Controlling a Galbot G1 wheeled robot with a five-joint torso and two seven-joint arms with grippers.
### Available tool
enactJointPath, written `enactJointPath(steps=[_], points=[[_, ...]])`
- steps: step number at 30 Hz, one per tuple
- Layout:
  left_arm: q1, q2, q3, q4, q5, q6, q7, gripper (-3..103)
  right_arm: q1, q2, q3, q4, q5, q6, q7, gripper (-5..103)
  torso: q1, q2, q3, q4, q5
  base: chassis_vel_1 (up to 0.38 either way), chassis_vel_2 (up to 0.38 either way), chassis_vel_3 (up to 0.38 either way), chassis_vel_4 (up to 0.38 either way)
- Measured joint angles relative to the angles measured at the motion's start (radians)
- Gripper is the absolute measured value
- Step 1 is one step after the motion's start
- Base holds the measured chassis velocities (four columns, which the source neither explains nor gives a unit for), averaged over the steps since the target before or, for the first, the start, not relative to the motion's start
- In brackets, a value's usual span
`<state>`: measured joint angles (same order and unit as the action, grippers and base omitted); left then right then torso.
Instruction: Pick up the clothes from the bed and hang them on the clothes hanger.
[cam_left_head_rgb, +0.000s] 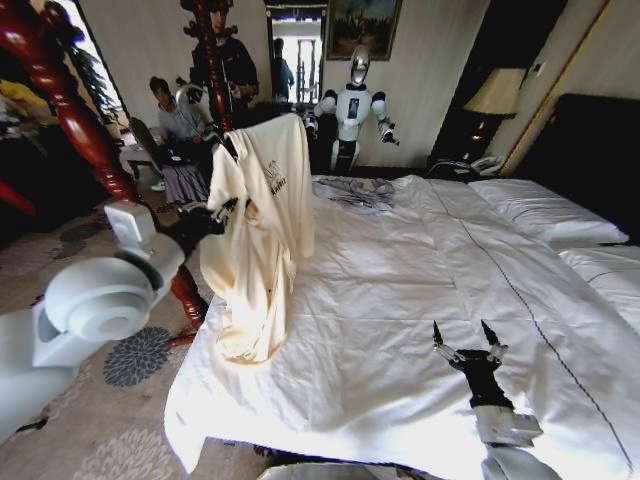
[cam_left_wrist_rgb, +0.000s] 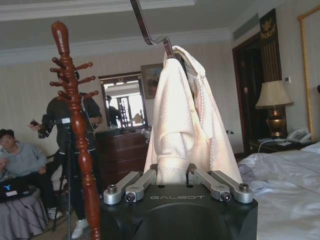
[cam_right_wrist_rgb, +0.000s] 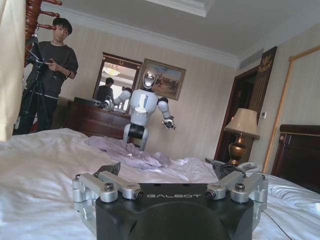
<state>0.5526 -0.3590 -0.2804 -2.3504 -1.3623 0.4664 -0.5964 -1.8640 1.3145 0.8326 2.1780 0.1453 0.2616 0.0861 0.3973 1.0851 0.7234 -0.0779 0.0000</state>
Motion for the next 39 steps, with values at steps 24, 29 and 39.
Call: enactJointPath(steps=[24, 29, 39], points=[[-0.469, 0.149, 0.042, 0.158, -0.565, 0.220, -0.280, 17, 0.000, -0.001, 0.000, 0.000, 0.000, -0.001, 0.001, 100, 0.000, 0.000, 0.000, 0.0001, 0.0000, 0.000, 0.000, 0.000, 0.000], [-0.540, 0.179, 0.043, 0.185, -0.705, 0.251, -0.324, 17, 0.000, -0.001, 0.000, 0.000, 0.000, -0.001, 0.001, 100, 0.000, 0.000, 0.000, 0.0000, 0.0001, 0.000, 0.000, 0.000, 0.000], [-0.548, 0.202, 0.046, 0.268, -0.770, 0.272, -0.371, 17, 0.000, -0.001, 0.000, 0.000, 0.000, -0.001, 0.001, 100, 0.000, 0.000, 0.000, 0.0001, 0.0000, 0.000, 0.000, 0.000, 0.000]])
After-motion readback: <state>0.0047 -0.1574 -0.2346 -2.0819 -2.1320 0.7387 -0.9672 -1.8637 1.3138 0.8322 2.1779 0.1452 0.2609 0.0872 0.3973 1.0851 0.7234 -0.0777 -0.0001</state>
